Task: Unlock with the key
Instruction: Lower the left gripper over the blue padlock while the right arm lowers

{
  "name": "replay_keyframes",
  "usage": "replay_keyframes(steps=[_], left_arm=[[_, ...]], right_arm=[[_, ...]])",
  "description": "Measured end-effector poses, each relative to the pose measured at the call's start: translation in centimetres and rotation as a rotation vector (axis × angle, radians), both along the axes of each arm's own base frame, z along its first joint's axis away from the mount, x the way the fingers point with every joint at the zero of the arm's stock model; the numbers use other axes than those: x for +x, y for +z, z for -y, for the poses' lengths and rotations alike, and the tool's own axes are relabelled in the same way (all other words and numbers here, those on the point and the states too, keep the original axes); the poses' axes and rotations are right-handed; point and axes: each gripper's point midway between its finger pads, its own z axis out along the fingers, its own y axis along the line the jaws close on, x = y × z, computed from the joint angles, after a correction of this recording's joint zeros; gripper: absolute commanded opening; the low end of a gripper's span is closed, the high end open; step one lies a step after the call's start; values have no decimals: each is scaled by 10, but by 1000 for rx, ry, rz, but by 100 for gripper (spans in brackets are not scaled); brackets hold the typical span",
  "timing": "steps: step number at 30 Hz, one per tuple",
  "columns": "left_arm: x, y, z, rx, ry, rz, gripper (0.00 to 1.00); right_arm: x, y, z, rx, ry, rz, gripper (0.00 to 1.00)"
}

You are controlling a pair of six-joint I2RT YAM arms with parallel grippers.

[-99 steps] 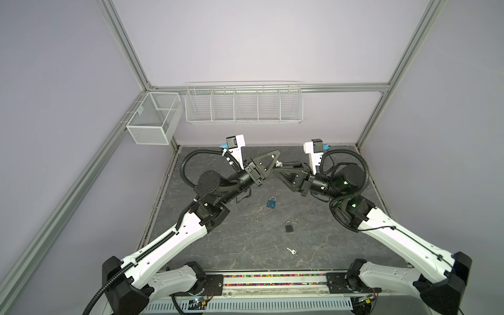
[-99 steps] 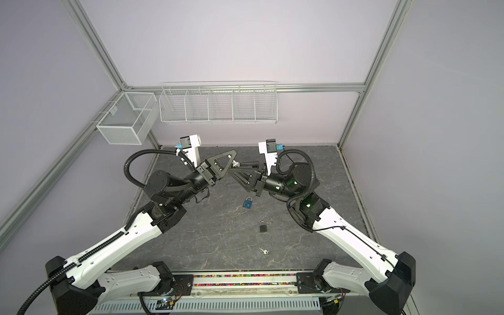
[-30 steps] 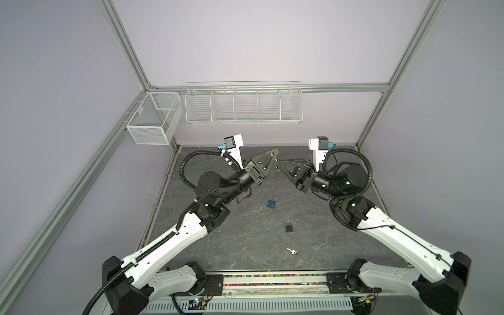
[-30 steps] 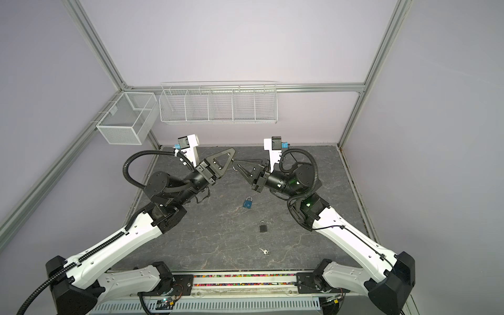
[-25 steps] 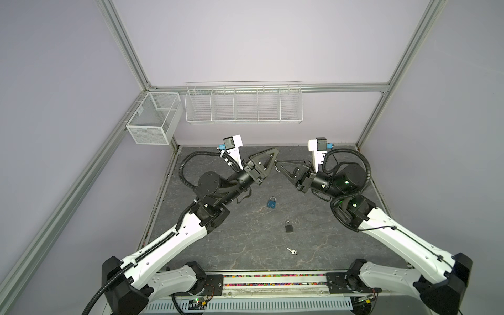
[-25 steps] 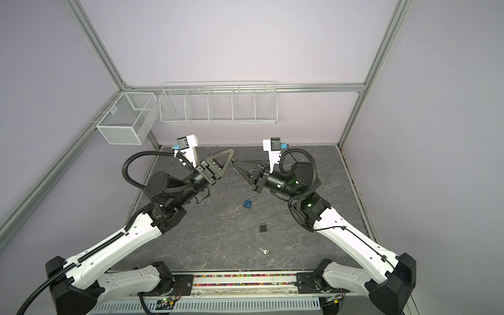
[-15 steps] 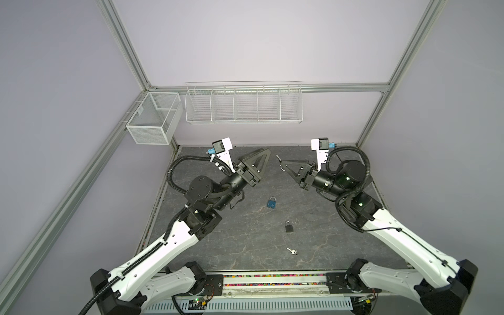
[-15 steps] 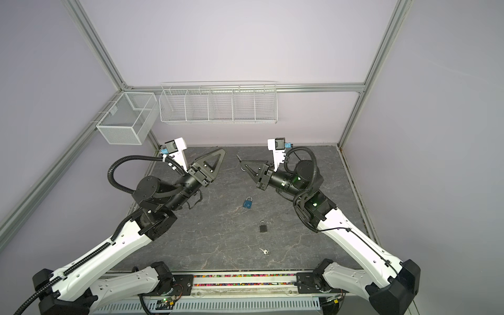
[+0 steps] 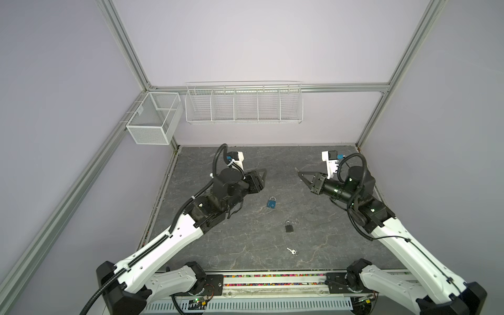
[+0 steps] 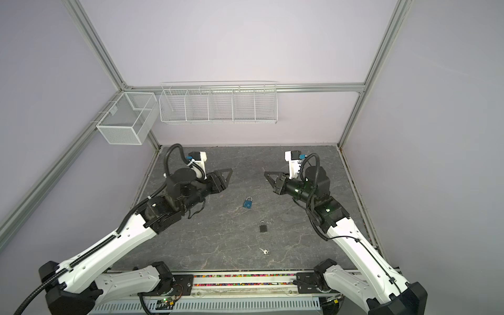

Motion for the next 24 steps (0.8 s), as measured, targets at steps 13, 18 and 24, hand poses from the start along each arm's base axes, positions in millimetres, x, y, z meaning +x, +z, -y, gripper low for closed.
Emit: replay_keyframes(steps=[13,18,24], left_arm=[[17,-188,66,671,-138,-345,65],[29,-231,77,820,-160,-416,75],[33,-267,77,933,-171,-486,73]], right_arm=[[7,-84,46,-115,-152,-208,6],[6,-81,47,-112,-155,-200,6],[6,-78,49,-107,-160,-191,6]])
